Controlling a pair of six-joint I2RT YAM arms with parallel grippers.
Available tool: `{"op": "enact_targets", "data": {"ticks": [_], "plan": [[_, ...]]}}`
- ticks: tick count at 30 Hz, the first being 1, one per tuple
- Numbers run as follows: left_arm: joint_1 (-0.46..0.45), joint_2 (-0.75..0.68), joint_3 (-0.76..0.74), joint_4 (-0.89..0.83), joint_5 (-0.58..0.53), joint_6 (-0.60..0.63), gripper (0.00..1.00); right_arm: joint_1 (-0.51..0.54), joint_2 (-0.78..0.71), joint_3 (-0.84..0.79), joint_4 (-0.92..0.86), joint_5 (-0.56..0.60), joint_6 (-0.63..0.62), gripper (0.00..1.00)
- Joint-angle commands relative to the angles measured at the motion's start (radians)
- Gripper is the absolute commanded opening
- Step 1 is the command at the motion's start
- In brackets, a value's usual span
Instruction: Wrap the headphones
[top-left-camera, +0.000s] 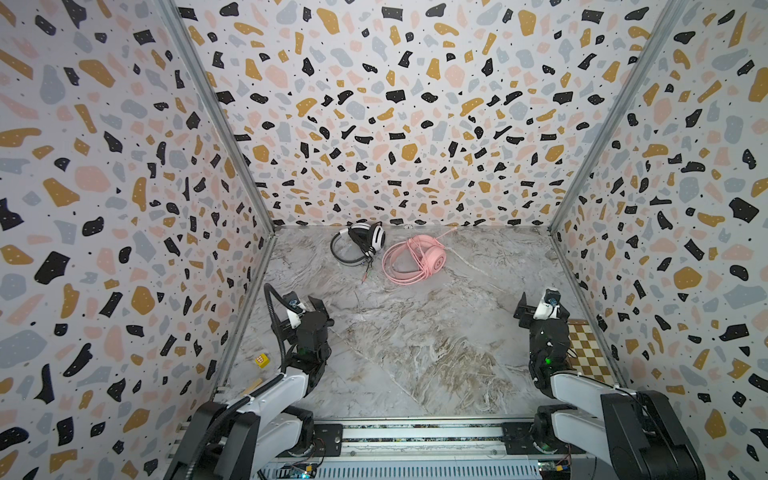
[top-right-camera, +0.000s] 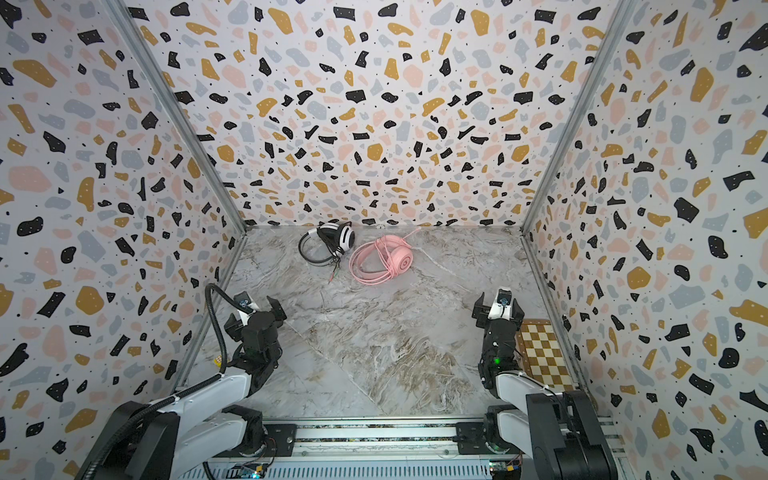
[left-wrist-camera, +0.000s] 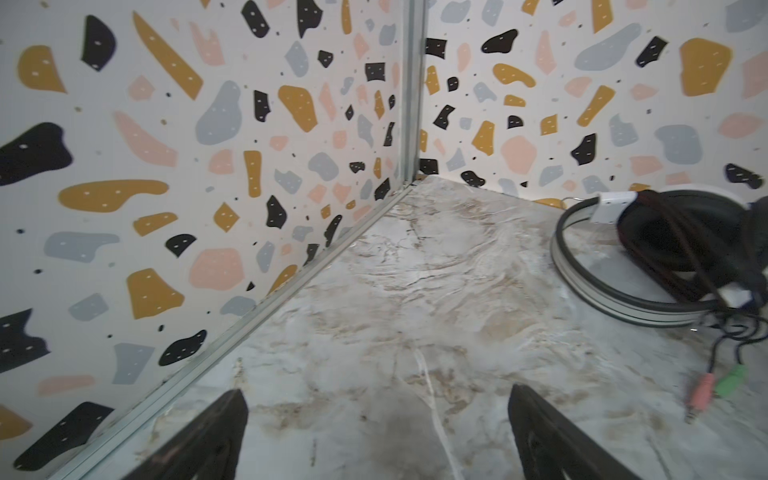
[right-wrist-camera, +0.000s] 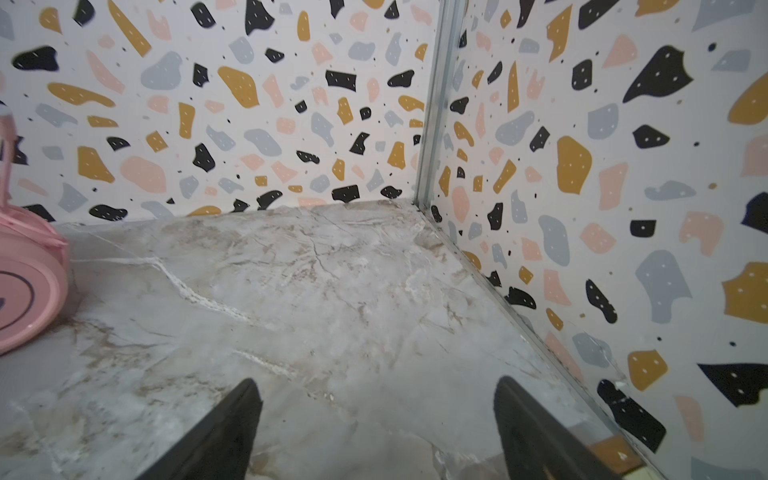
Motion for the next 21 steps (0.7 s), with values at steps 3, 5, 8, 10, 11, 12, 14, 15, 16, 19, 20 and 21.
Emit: {"op": "enact_targets", "data": {"ticks": [3,5,8,10,11,12,14,15,16,19,20,21], "plan": [[0.060,0.095,-0.043,0.328,-0.055,0.092,0.98,0.016,0.061,-0.063,0.214,-0.042,-0.009,0.99],[0.093,0.124,-0.040,0.371,-0.001,0.111,1.00,0.020,0.117,-0.088,0.328,-0.033,-0.008,0.99],[0.162,0.146,-0.032,0.395,0.150,0.124,1.00,0.035,0.207,-0.098,0.432,-0.057,-0.021,0.99],[0.185,0.160,-0.038,0.427,0.201,0.138,1.00,0.052,0.275,-0.102,0.517,-0.055,-0.043,0.99],[0.195,0.175,-0.059,0.477,0.231,0.146,1.00,0.062,0.314,-0.103,0.569,-0.060,-0.069,0.99],[0.200,0.200,-0.082,0.549,0.250,0.158,1.00,0.080,0.323,-0.097,0.570,-0.059,-0.087,0.99],[0.205,0.264,-0.116,0.671,0.269,0.160,1.00,0.095,0.342,-0.074,0.526,-0.086,-0.107,0.99],[0.205,0.294,-0.122,0.708,0.287,0.168,0.99,0.095,0.373,-0.064,0.536,-0.097,-0.114,0.99],[0.205,0.325,-0.126,0.742,0.322,0.180,0.98,0.101,0.411,-0.061,0.595,-0.083,-0.132,0.99],[0.205,0.353,-0.084,0.694,0.378,0.207,1.00,0.098,0.387,-0.053,0.537,-0.087,-0.118,0.99],[0.205,0.345,-0.037,0.583,0.358,0.196,1.00,0.095,0.391,-0.044,0.530,-0.087,-0.116,0.99],[0.205,0.344,0.017,0.474,0.338,0.188,1.00,0.093,0.393,-0.038,0.520,-0.088,-0.116,0.99]]}}
